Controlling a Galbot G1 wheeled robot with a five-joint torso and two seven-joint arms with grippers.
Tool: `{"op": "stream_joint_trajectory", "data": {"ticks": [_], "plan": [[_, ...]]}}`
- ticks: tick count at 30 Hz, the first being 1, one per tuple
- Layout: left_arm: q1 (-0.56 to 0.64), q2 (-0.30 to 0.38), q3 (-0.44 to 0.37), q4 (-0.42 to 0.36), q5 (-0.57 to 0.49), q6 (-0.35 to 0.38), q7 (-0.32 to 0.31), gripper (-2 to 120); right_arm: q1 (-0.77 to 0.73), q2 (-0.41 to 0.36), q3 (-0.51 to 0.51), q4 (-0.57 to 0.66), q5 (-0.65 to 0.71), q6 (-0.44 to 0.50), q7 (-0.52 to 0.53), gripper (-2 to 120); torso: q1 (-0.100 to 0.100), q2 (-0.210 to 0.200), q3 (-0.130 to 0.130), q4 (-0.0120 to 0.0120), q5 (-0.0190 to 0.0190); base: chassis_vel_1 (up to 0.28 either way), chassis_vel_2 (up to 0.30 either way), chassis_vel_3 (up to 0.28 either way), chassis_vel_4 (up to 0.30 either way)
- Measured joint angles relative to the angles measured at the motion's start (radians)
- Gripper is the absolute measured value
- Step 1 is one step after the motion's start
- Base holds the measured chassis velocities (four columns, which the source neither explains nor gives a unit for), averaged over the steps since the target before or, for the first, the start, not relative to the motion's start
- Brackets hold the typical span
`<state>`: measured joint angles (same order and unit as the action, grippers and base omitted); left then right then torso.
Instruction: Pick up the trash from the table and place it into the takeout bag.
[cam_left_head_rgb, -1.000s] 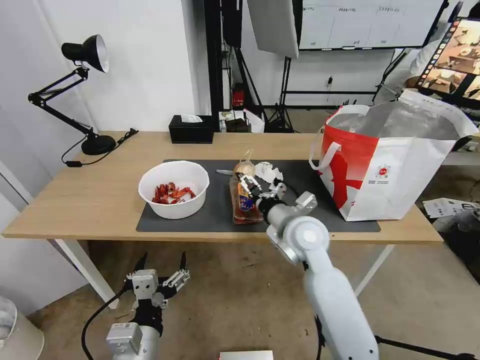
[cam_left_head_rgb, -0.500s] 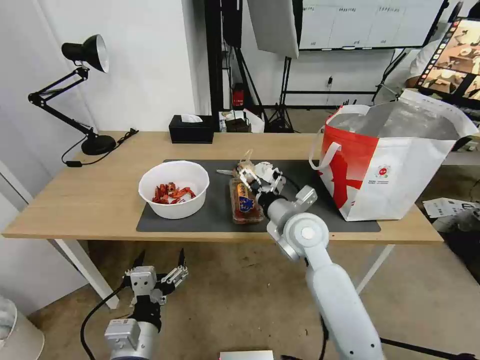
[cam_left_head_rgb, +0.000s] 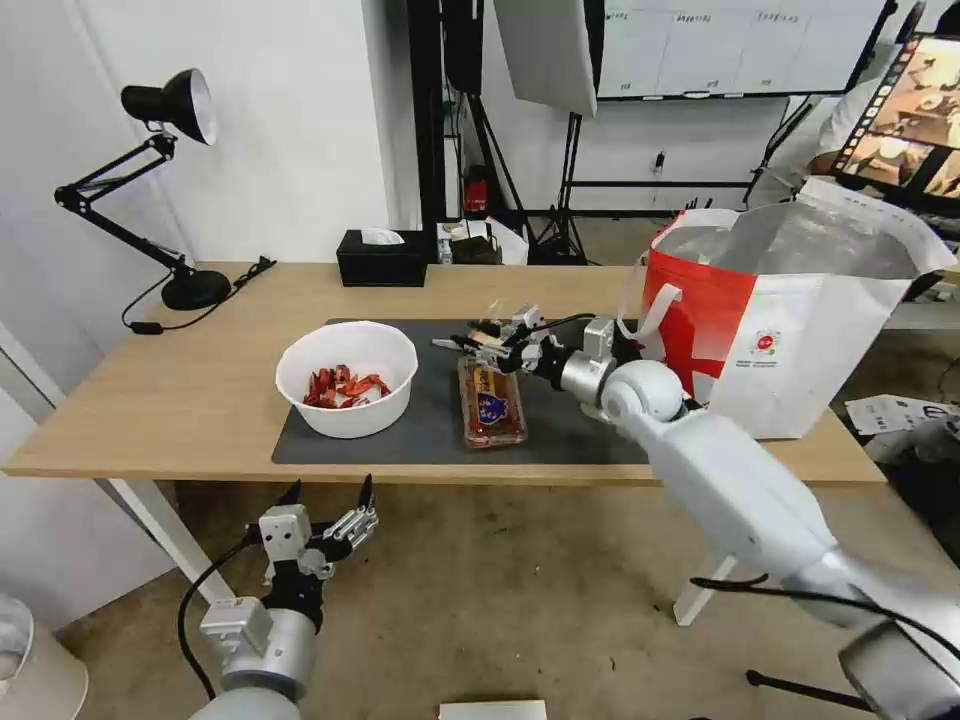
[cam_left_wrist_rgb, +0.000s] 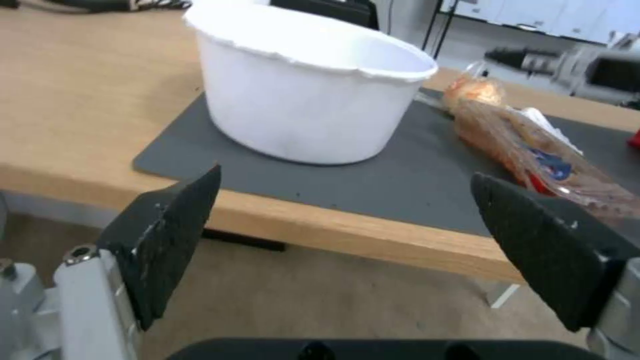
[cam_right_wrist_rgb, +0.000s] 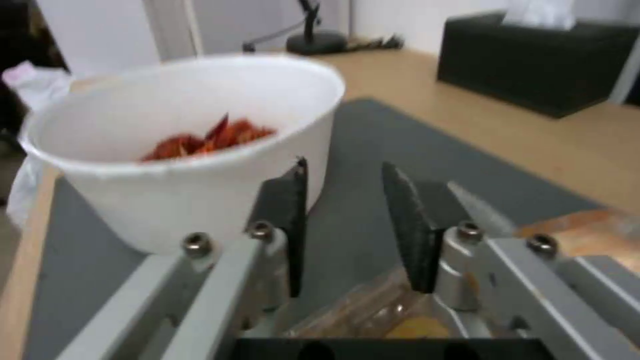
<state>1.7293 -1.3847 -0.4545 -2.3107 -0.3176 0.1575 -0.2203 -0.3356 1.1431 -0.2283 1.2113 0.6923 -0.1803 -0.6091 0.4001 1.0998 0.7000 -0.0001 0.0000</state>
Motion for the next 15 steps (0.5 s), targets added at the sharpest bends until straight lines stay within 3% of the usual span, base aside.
{"op": "stream_joint_trajectory", "data": {"ticks": [9,15], "plan": [[0.006,-0.017,-0.032,-0.017,-0.029,0.012,0.0,100,0.045,0.059,-0.04,-0.103,-0.056,0.007,-0.03,0,0.0,0.0,0.0,0.0003,-0.0001,0.0,0.0,0.0,0.0],[-0.049,0.006,-0.062,-0.023,-0.162,0.09,-0.045,100,0.059,0.058,-0.047,-0.124,-0.072,0.006,-0.035,0,0.0,0.0,0.0,0.0003,-0.0001,0.0,0.0,0.0,0.0]]}}
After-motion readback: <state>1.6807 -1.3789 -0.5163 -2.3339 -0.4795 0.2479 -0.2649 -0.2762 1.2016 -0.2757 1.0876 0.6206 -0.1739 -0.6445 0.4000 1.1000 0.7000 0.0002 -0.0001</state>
